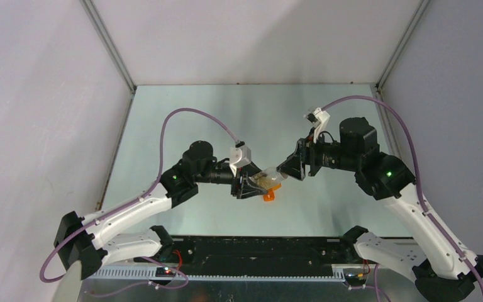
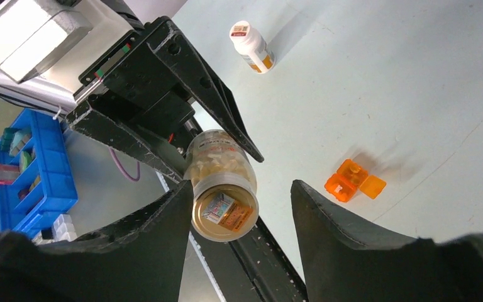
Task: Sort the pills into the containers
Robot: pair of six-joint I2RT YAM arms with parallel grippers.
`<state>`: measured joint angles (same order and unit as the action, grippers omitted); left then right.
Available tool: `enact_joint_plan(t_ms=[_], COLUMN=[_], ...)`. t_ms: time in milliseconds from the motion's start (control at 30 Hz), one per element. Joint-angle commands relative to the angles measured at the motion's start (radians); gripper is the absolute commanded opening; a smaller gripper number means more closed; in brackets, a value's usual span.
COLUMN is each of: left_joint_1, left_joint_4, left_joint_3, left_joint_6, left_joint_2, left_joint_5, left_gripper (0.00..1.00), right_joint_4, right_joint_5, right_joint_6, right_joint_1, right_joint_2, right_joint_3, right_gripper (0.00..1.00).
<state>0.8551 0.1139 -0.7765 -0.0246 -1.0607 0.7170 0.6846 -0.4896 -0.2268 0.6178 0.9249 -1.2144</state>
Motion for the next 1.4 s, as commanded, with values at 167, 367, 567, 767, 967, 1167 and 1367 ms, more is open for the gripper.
enact_joint_plan(t_ms=[167, 367, 567, 767, 967, 1167, 1367], left_joint_1=[0.002, 0.002, 0.001, 0.001, 0.002, 0.003, 0.003], left_joint_4=[0.044, 0.042, 0.03, 0.029, 0.028, 0.022, 0.021], left_joint_3=[-0.05, -0.05, -0.049, -0.054, -0.059, -0.064, -0.066], left_joint_6=[0.051, 0.057, 0.06, 0.055, 0.053, 0.059, 0.06], left_joint_2=[0.014, 0.011, 0.008, 0.003, -0.003, -0.007, -0.006], left_joint_5=[0.056, 0.037, 0.026, 0.009, 0.018, 0.043, 0.06], left_gripper=[0.0, 0.0, 0.0, 0.0, 0.0, 0.0, 0.0], right_joint_4=[-0.017, -0.005, -0.032, -0.044, -0.041, -0.018, -0.005], right_joint_5=[0.14, 0.192, 0.211, 0.218, -0.143, -0.197, -0.166], right_joint_6=[-0.039, -0.051, -0.088, -0.079, 0.086, 0.131, 0.129], right_joint_1=[-0.005, -0.008, -0.027, -0.051, -0.046, -0.043, -0.031], right_joint_2=[0.04, 0.039, -0.015, -0.055, -0.063, -0.048, -0.016], right_joint_3=[-0.039, -0.039, -0.039, -0.027, 0.002, 0.005, 0.005], right_gripper=[0.62, 0.61, 0.7, 0.82, 0.89, 0.85, 0.83])
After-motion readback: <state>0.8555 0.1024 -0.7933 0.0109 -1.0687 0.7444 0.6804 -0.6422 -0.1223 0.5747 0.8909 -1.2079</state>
